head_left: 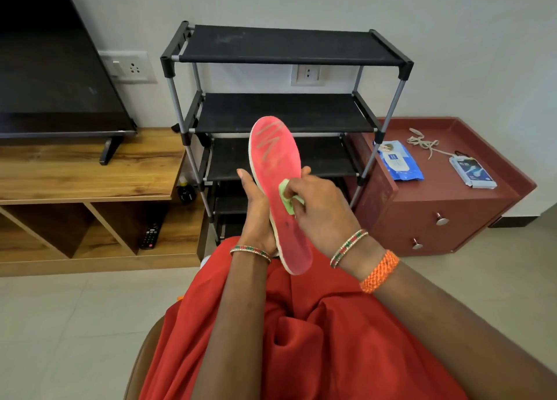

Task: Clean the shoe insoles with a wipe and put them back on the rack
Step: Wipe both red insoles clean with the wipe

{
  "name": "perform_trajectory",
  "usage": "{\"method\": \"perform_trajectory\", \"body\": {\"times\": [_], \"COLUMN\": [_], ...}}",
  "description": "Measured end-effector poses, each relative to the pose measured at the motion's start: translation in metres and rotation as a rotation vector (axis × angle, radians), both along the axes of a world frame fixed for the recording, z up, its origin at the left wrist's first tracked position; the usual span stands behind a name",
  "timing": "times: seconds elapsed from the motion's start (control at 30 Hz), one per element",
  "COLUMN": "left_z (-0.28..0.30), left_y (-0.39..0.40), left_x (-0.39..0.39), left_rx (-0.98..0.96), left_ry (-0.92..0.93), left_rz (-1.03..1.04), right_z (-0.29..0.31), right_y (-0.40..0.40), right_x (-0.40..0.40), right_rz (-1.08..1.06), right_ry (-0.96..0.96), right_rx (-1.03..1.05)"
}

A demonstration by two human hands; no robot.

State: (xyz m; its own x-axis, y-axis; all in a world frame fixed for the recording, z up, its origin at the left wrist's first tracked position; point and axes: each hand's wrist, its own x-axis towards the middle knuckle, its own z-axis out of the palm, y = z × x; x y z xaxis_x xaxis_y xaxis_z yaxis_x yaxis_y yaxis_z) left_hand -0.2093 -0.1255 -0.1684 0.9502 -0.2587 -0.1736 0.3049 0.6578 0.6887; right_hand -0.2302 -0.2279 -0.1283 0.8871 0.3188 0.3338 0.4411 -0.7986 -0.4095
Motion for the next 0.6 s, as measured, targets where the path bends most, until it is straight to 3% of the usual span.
{"method": "perform_trajectory", "body": {"times": [0.2,0.43,0.6], "left_z": [-0.002,-0.011,-0.003], "left_y": [0.001,0.004,-0.017], "left_x": [0.003,0.003,0.001], "left_rx": [0.022,-0.316,-0.194], "left_ry": [-0.002,0.018,0.015], "left_rz": [0.085,0.068,0.033], "right_z": [0.005,-0.036,-0.009], "right_y": [0.004,0.004,0.004], "right_x": [0.012,-0.028,0.005], "right_rz": [-0.040,0.035,-0.049], "right_ry": [-0.121,-0.116,-0.239], "right_rx": [0.030,0.115,0.151]}}
